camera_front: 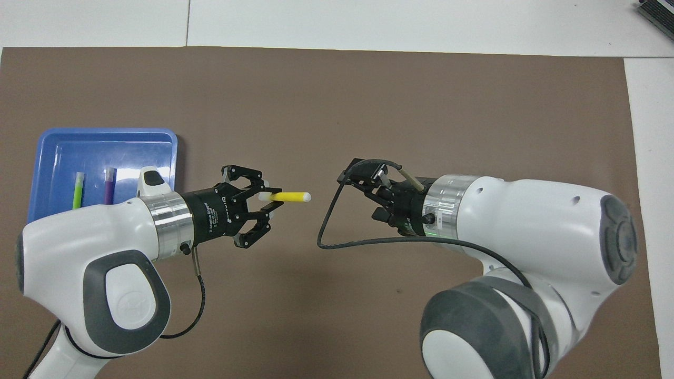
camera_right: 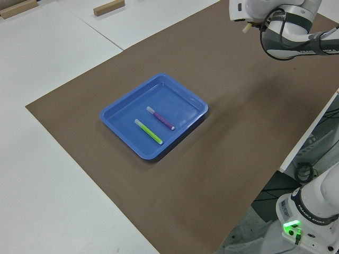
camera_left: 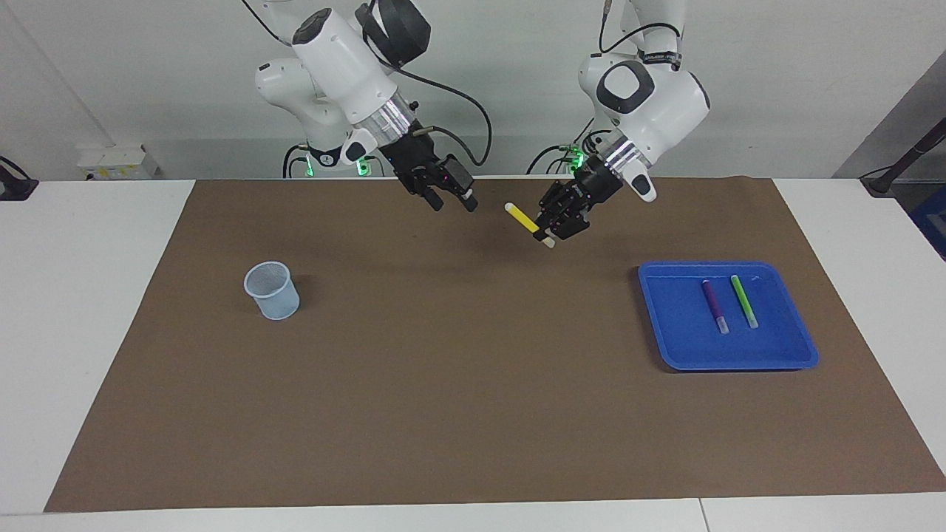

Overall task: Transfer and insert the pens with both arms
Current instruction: 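Grasp the yellow pen tip with the right gripper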

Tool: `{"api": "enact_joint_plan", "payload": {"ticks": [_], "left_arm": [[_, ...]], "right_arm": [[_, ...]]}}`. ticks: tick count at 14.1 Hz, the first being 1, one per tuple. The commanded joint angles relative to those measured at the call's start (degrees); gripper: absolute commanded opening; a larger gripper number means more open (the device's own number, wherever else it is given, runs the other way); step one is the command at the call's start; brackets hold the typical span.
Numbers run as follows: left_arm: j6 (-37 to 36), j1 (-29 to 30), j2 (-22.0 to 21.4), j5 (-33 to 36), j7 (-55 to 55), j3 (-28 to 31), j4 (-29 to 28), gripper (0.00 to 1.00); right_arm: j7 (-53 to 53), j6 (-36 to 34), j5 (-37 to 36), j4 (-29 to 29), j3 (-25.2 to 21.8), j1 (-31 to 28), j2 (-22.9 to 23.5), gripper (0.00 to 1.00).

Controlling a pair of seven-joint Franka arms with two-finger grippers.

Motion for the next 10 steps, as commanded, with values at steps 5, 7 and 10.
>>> {"api": "enact_joint_plan", "payload": {"ticks": [5, 7, 10], "left_arm": [[2.58, -2.18, -1.72, -2.49, -2.06, 0.84, -2.03, 0.0], [2.58, -2.35, -1.72, -2.4, -2.75, 0.84, -1.94, 0.0], [2.67, -2.53, -1.81, -2.4, -2.85, 0.84, -1.94, 0.0]], "right_arm": [[8.31, 16.01, 1.53, 2.84, 0.14, 8.47, 8.09, 0.99], [8.24, 17.95, 1.53, 3.2, 0.14, 9.19, 9.51, 0.97], [8.67, 17.09, 1.53, 3.2, 0.14, 9.28, 9.43, 0.95]]}}
